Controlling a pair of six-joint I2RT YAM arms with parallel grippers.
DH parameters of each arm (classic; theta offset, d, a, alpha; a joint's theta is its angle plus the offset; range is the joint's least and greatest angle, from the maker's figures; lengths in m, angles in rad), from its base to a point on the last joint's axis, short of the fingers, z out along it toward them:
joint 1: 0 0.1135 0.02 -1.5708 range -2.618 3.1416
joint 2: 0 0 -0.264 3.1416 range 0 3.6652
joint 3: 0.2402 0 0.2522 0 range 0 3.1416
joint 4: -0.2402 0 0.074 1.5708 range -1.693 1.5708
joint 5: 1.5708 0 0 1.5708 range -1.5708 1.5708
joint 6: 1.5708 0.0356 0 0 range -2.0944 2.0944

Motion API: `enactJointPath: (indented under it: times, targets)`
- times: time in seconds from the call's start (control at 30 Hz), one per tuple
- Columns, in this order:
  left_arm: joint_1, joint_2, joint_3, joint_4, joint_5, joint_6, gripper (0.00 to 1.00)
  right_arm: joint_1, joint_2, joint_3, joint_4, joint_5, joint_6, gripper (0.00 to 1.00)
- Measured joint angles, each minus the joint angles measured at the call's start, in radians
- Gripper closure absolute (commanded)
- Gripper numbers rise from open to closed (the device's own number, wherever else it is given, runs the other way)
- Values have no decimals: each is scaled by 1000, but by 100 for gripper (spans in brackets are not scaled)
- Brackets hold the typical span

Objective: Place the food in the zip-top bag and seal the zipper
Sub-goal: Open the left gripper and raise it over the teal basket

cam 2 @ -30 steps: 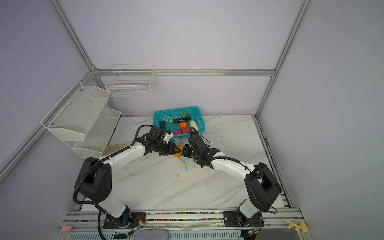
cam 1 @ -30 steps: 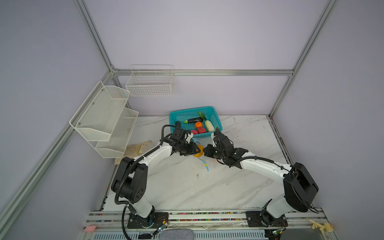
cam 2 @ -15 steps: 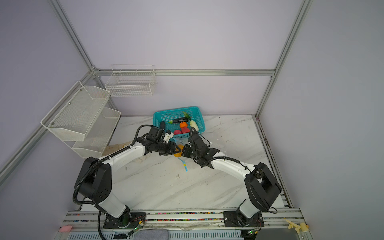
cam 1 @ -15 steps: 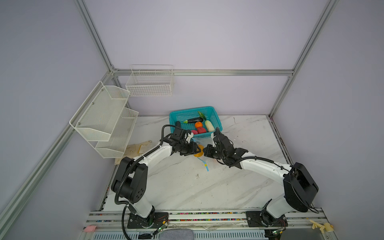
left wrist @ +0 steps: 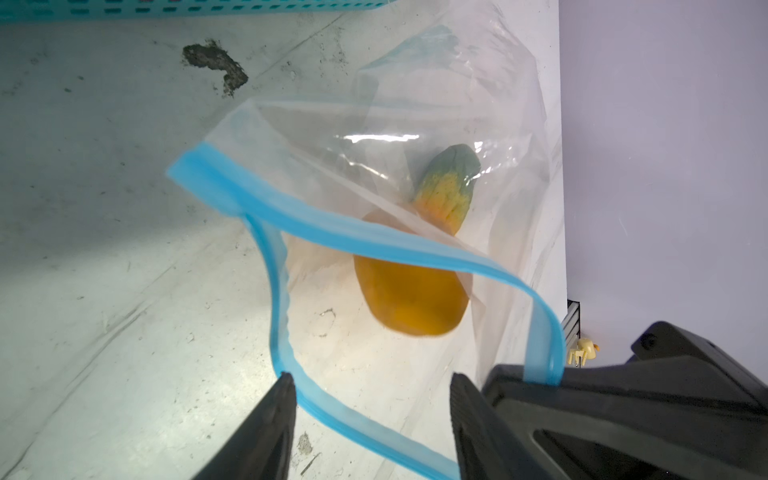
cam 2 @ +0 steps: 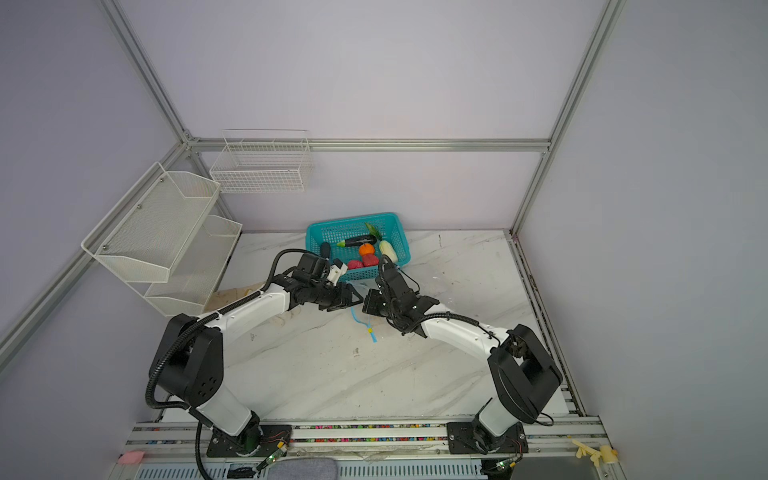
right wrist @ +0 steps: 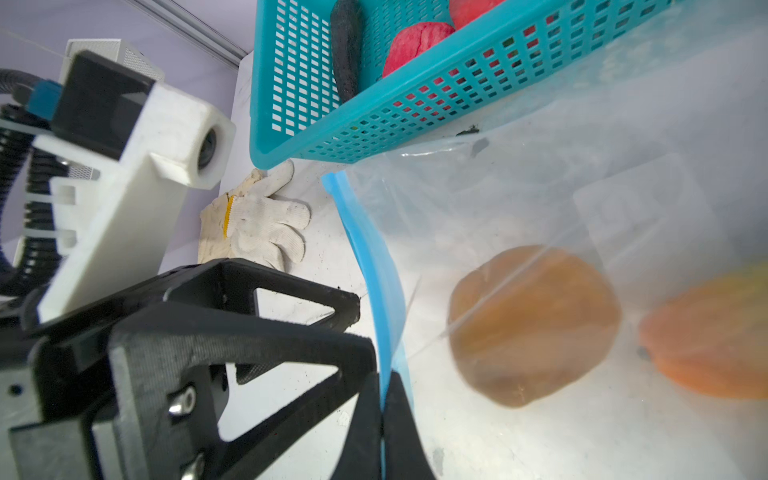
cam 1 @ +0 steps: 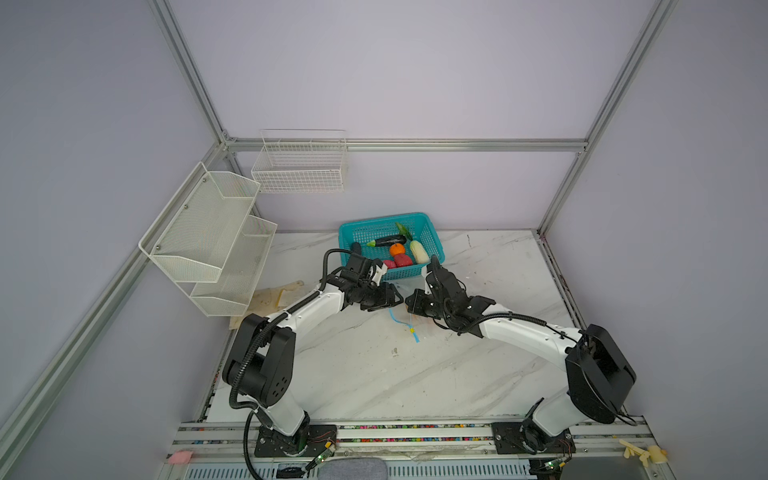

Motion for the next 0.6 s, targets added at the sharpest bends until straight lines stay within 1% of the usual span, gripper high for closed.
enactJointPath:
  times: [0.43,0.6]
  targets:
    - [0,-2,0,-1,-4,2,42,0,2,13,0,1,0,100]
    - [0,-48,0,-15,-21,10,41,0,2,13,-1,8,0,100]
